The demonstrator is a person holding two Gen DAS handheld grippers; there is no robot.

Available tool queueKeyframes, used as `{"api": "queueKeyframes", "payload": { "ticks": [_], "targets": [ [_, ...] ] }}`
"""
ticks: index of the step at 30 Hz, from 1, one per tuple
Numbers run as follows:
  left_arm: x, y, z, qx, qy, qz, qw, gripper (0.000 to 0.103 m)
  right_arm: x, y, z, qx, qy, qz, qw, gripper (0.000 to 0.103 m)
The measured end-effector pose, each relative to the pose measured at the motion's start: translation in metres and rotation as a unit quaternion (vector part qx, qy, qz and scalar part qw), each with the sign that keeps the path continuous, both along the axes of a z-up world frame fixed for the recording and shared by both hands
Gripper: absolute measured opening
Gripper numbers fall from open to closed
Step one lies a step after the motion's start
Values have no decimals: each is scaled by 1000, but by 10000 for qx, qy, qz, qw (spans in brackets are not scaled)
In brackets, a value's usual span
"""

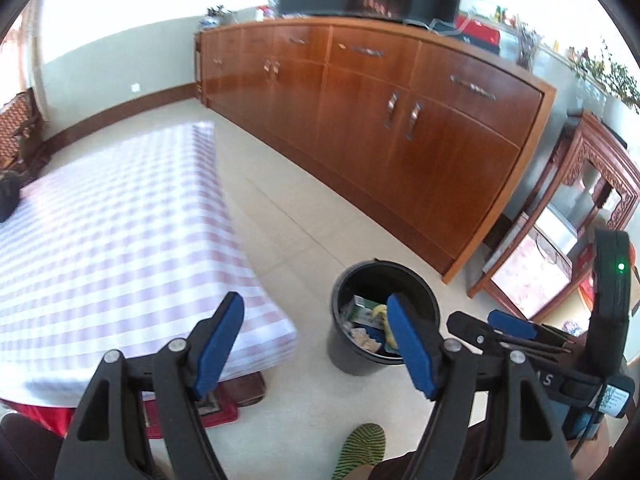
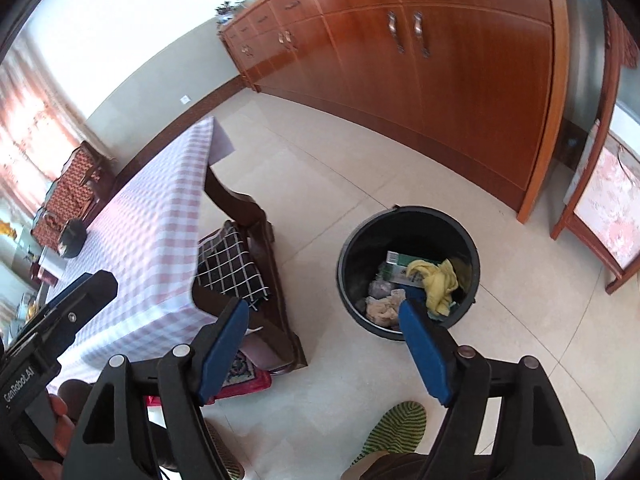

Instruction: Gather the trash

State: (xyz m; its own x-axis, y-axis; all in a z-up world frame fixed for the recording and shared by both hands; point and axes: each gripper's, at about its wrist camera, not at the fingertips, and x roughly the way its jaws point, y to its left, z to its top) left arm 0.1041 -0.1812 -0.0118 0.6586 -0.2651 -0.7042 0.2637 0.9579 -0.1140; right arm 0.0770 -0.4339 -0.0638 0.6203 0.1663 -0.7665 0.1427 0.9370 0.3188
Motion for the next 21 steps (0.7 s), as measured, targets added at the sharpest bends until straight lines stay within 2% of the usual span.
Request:
{"api": "queueKeyframes", "payload": {
  "ticks": [4, 9, 11, 14, 21],
  "targets": [
    [-24, 37, 21, 49, -244, 365, 9990, 79, -18, 49, 37, -280, -472, 399, 9977, 84],
    [-53, 73, 47, 107, -644, 854, 9942, 93, -42, 104, 76, -630, -1084, 737, 9894, 90],
    [-61, 83, 55, 117, -766, 1032, 9916, 96, -53, 122, 88, -762, -1257, 828, 9857, 91],
    [-71, 97, 64, 102, -875, 1206, 9888, 100, -64, 140, 101, -877, -1417, 814, 9827, 93],
    [-76, 111, 65, 8, -926, 1485, 9846, 101, -72, 160, 117, -1038, -1618, 783, 9782, 94]
  ]
}}
